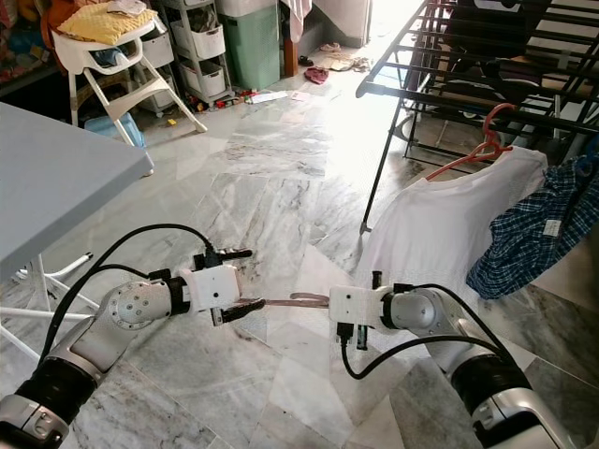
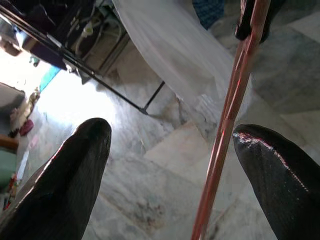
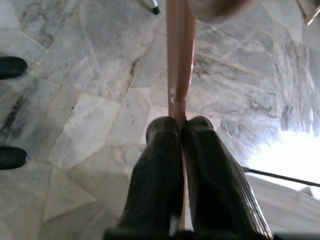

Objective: Hang hanger

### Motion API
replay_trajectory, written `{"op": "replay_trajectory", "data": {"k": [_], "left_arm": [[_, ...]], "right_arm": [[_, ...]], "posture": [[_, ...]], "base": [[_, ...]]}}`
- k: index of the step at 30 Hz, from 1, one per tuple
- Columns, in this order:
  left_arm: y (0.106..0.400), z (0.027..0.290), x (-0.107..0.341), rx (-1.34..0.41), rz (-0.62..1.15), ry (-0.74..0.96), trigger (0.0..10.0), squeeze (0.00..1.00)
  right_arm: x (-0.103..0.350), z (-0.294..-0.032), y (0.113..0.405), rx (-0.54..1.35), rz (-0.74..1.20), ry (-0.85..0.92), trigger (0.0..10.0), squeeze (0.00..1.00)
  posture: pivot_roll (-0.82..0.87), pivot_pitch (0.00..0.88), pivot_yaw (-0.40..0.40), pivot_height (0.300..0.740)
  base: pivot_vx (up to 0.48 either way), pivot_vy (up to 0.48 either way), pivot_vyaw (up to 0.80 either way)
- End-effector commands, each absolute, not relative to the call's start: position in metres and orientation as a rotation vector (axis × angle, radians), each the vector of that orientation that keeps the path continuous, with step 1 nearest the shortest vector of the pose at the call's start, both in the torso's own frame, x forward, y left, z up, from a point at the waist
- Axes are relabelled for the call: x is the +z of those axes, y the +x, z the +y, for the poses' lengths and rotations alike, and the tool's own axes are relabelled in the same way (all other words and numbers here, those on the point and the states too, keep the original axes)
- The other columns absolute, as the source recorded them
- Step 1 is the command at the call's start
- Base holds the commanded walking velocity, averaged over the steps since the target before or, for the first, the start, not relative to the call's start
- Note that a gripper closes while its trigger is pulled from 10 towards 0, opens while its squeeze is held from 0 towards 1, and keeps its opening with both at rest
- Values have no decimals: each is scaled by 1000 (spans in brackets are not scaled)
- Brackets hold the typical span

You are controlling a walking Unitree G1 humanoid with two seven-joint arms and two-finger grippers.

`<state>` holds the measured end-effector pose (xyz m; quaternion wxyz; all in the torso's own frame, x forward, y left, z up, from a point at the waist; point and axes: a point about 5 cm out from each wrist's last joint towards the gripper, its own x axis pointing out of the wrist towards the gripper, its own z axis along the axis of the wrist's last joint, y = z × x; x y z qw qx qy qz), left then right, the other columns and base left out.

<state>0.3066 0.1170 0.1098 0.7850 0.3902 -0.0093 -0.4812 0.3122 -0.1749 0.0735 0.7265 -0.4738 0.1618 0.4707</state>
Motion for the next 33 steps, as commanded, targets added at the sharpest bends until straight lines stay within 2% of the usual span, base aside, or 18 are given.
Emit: {"op": "replay_trajectory", "data": {"k": [1,10,17,23,25,27,28,30,31,33], "left_arm": [[309,121,117,-1019,-43,844,10000,1000],[323,135,134,-899,-92,815,10000,1000],[327,141,139,-786,-130,754,10000,1000],[330,150,142,-534,-176,609,10000,1000],[324,160,134,-349,-160,476,10000,1000],[318,163,126,-282,-134,409,10000,1000],[311,165,116,-205,-104,354,10000,0],[308,165,112,-181,-93,338,10000,0],[299,162,100,-138,-58,288,10000,0],[294,160,91,-112,-26,265,10000,0]], "right_arm": [[78,-178,317,1008,355,-1064,0,0],[73,-182,316,998,393,-1087,0,0],[68,-190,320,909,455,-1091,0,0],[66,-195,324,822,480,-1048,0,0],[65,-195,326,734,481,-928,0,0],[65,-193,327,685,482,-833,0,0],[65,-190,329,622,473,-698,0,0],[65,-190,329,599,469,-655,0,0],[66,-188,330,521,450,-528,0,0],[66,-186,330,471,437,-440,0,0]], "posture": [[-60,36,52,740],[-58,37,56,740],[-56,37,55,740],[-59,34,60,740],[-59,34,60,740],[-59,34,60,740],[-63,29,67,740],[-63,29,67,740],[-66,24,70,740],[-70,20,71,740]], "base": [[0,0,0],[0,0,0],[0,0,0],[0,0,0],[0,0,0],[0,0,0],[0,0,0],[0,0,0],[0,0,0],[0,0,0]]}}
